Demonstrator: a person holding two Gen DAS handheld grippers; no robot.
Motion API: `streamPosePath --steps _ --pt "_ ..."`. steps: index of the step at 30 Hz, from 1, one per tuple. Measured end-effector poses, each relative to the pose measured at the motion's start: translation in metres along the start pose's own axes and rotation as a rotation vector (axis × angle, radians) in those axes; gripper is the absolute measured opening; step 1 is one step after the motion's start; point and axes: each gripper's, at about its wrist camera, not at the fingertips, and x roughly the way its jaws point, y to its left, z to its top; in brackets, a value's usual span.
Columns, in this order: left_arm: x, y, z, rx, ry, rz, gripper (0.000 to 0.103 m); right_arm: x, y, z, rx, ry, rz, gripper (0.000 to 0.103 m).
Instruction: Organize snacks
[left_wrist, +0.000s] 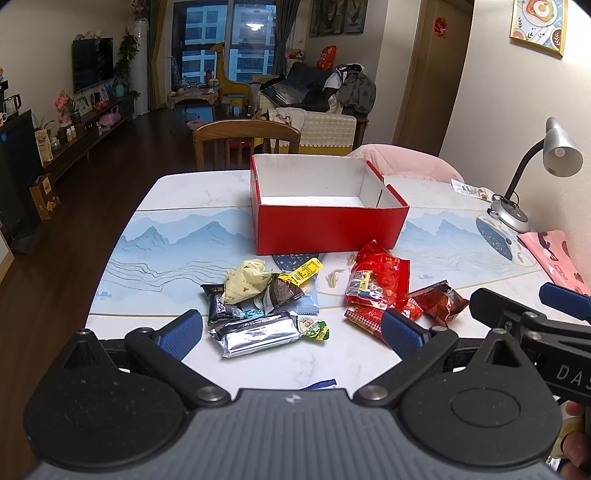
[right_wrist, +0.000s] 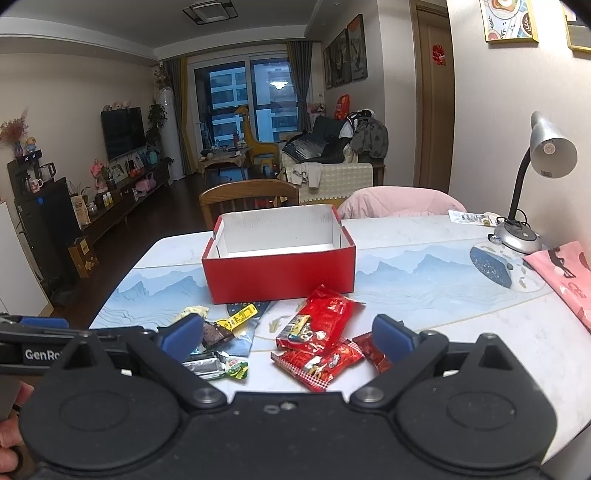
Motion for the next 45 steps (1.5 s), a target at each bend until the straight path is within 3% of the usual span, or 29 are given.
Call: streamPosePath --steps 24,45 --pt "0.000 0.009 -0.011 0.011 0.009 -0.022 0.103 -0.010 0.008 -0.011 0.005 0.007 -0.023 0.098" --pt "0.055 -0.012 -0.004 -0.072 0.108 0.006 0.103 0.051 -0.034 -0.007 0.009 0.105 0.051 0.098"
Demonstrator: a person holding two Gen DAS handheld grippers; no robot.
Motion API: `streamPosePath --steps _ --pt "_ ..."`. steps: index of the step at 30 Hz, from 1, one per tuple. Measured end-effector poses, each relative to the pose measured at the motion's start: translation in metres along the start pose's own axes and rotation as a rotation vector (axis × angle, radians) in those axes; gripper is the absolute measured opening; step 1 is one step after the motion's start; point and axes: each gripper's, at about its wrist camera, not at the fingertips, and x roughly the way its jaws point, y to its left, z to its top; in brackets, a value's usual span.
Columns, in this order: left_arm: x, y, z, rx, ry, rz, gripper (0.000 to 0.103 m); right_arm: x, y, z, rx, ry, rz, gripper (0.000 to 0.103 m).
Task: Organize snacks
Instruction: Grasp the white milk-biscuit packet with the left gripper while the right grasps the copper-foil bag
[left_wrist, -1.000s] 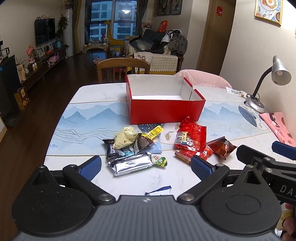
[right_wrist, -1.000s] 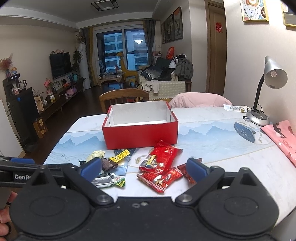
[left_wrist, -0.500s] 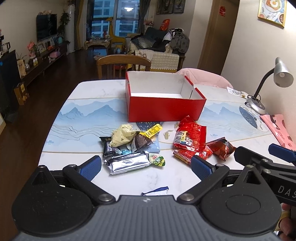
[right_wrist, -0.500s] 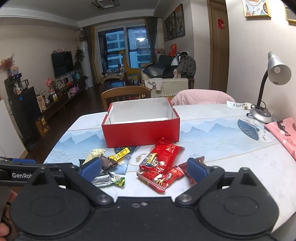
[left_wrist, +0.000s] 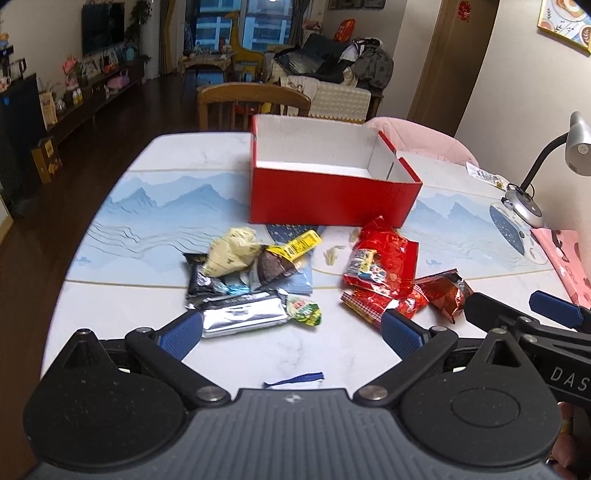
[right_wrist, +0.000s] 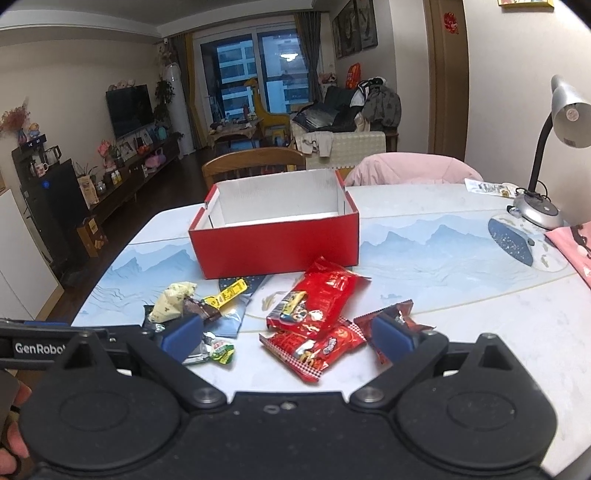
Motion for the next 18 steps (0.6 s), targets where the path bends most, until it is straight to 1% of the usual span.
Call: streamPosePath --steps 3,6,9,10,12,18 --pt "0.017 -0.005 0.000 -0.011 0.045 0.040 0.103 0.010 -0.011 0.002 0.005 0.019 -0.014 0.098" --pt "0.038 -0.006 -0.001 -0.039 0.109 0.082 0.103 0.028 -0.026 0.000 0.018 0.055 -0.043 0.097" --pt "0.068 -0.003 -0.005 -0.111 0.209 0.109 0.103 0.053 -0.040 -0.007 0.007 0.104 -0.089 0.095" --pt "0.076 -0.002 -0.007 -0.128 0.236 0.113 0.103 0.063 -0.045 -0.010 -0.002 0.121 -0.103 0.094" --pt "0.089 -0.002 -0.011 -0.149 0.274 0.146 0.103 0.079 -0.053 -0.012 -0.021 0.143 -0.134 0.094" --pt "0.113 -0.001 -0.019 -0.187 0.367 0.183 0.103 0.115 -0.072 -0.009 -0.123 0.162 -0.187 0.094"
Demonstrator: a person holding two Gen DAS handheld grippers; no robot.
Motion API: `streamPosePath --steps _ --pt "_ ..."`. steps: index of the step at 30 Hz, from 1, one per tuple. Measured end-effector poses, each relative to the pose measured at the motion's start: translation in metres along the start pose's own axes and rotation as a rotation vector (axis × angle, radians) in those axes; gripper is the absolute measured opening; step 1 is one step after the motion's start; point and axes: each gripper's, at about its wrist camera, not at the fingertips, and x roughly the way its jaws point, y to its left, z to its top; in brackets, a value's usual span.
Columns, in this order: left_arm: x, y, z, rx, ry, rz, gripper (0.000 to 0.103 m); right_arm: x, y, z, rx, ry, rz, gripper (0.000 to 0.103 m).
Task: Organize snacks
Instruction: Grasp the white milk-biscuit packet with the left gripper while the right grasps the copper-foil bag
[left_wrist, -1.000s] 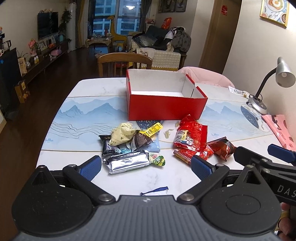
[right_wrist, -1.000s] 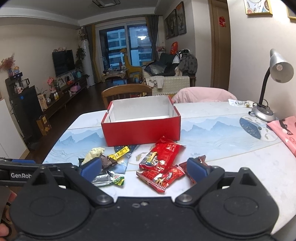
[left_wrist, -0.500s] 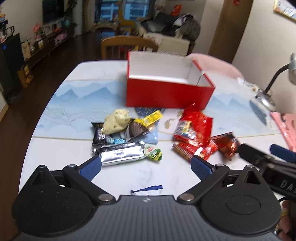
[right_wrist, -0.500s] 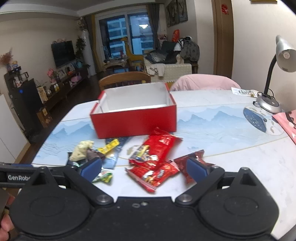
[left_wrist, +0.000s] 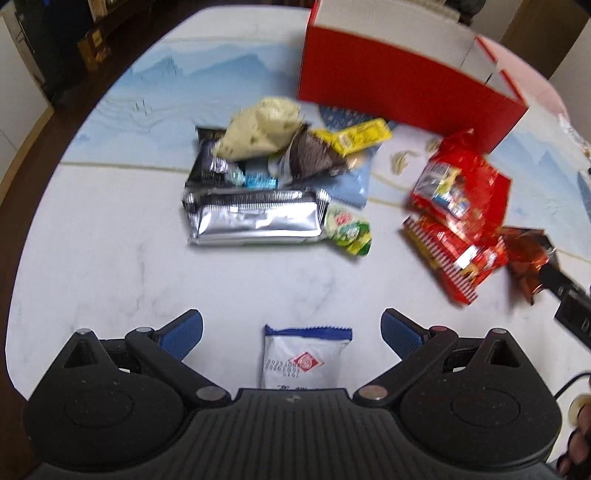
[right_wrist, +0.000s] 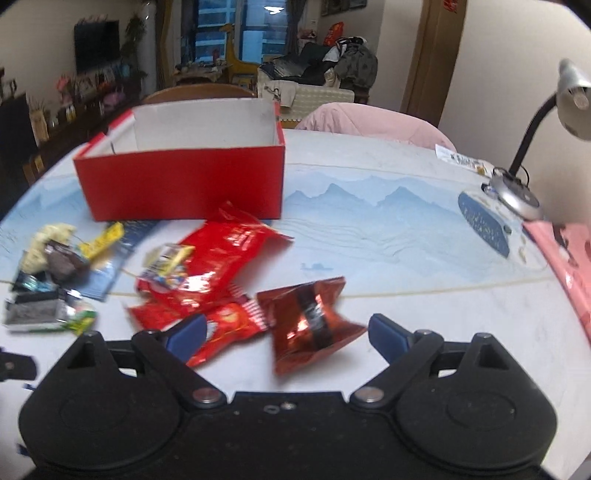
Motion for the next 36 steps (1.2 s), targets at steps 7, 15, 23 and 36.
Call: streamPosePath --steps 7,15,23,36 --pt "0.020 -0.003 -0.007 0.000 0.097 0.040 0.103 0.034 -0.005 0.004 -0.116 0.052 -0.004 0.094" --pt "0.036 -0.002 -0.011 -0.003 0.154 0.062 0.099 0.061 0.004 0.006 -0.228 0.116 0.001 0.089" --pt "0.045 -0.005 -0.016 0.016 0.171 0.068 0.092 0.071 0.005 0.004 -0.248 0.150 0.023 0.083" --pt "0.031 0.005 -0.011 0.011 0.120 0.034 0.058 0.069 0.006 0.003 -0.238 0.145 0.009 0.064"
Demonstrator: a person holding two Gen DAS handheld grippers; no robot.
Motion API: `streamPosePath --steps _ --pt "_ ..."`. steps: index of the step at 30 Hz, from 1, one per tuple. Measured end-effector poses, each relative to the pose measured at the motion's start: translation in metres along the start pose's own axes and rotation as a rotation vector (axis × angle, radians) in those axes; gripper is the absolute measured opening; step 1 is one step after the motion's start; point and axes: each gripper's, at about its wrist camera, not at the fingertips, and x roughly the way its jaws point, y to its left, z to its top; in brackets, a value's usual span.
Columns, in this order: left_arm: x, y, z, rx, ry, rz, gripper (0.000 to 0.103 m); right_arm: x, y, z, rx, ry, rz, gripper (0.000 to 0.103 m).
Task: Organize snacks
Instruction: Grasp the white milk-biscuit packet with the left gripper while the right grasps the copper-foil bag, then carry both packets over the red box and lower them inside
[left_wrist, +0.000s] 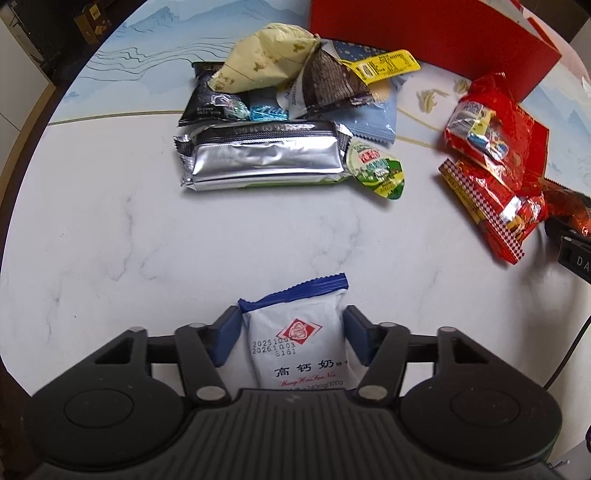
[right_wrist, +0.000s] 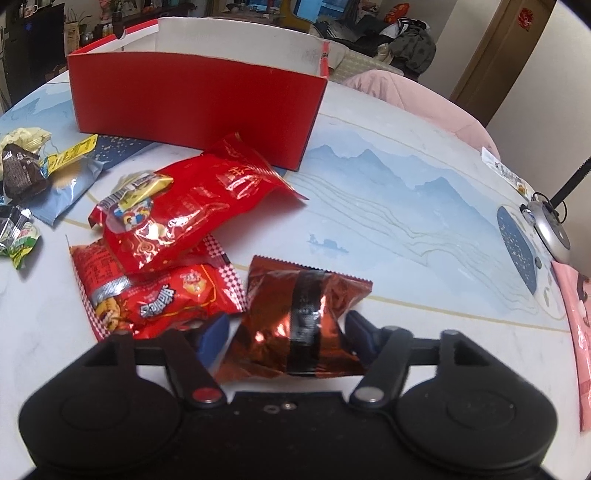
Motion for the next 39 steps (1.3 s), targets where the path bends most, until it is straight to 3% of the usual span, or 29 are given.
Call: streamPosePath --steps 9,20,24,39 --pt "-0.009 0.019 -0.006 -0.029 -0.018 -0.070 0.050 -0.008 0.002 -0.002 0.018 -0.019 -0.019 0.054" --pt "-0.022 0.030 -0.008 -0.014 -0.048 -0.108 0.049 -0.033 0.007 -0.006 0.045 -0.043 -0.032 0.051" --pt "-0.025 0.035 -0.009 -0.008 -0.056 -0.118 0.048 -0.044 0.012 -0.007 0.041 -0.057 -0.052 0.042" --pt "-0.061 0.059 -0.005 0.037 -0.162 -0.174 0.048 -0.095 0.037 -0.006 0.078 -0.111 -0.048 0.037"
